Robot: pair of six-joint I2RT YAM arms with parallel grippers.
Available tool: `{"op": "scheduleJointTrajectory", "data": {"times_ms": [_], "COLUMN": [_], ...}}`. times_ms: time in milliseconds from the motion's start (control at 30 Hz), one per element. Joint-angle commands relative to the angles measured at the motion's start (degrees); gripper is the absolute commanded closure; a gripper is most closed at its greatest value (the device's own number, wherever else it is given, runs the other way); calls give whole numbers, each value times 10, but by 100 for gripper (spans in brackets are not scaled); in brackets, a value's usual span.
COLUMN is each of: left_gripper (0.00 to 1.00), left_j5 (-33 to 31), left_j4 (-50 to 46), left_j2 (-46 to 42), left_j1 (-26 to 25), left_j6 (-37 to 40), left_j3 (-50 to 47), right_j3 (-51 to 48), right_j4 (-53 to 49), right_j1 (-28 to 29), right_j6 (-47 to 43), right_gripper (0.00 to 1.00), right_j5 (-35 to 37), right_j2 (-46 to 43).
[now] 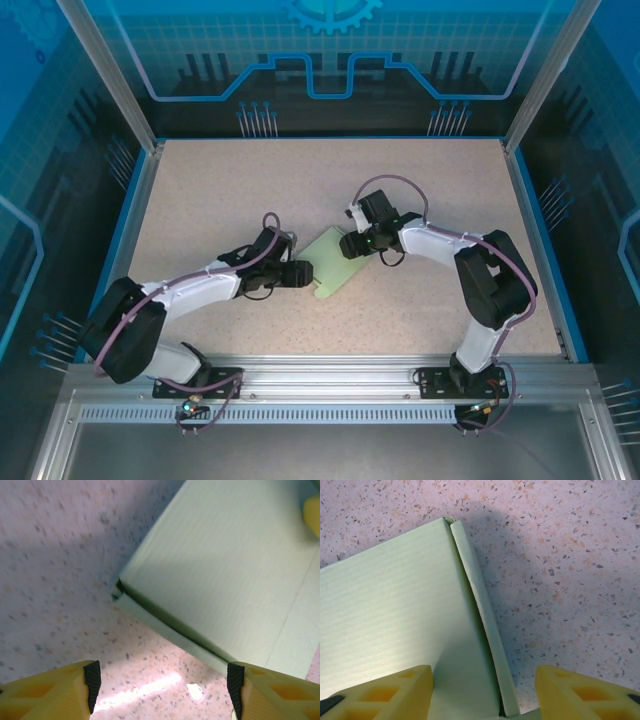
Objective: Fold the paper box
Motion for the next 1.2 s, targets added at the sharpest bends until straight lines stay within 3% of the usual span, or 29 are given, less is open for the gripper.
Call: {"op": "scheduleJointTrajectory", "data": {"times_ms": [0,533,767,967,1167], "left_gripper": [32,54,44,36,34], "left_j5": [83,73,73,62,34], "left_j4": [84,75,63,57,43], "left_j2": [23,188,186,166,147], "left_j1": [6,38,40,42,45], "left_j6": [-64,1,16,34,66], "left_j3": [2,135,155,159,160], "right_j3": [-10,-28,-12,-27,-62], "right_j4": [-20,-17,-51,-98,-126], "right_j1": [-5,-28,-51,-52,-35], "right_j6": [6,70,24,-13,-20], "right_gripper": [43,42,40,38,38], "right_j5": [-3,6,-5,28,33], "right_j2": [3,-34,-63,-124,-182]}}
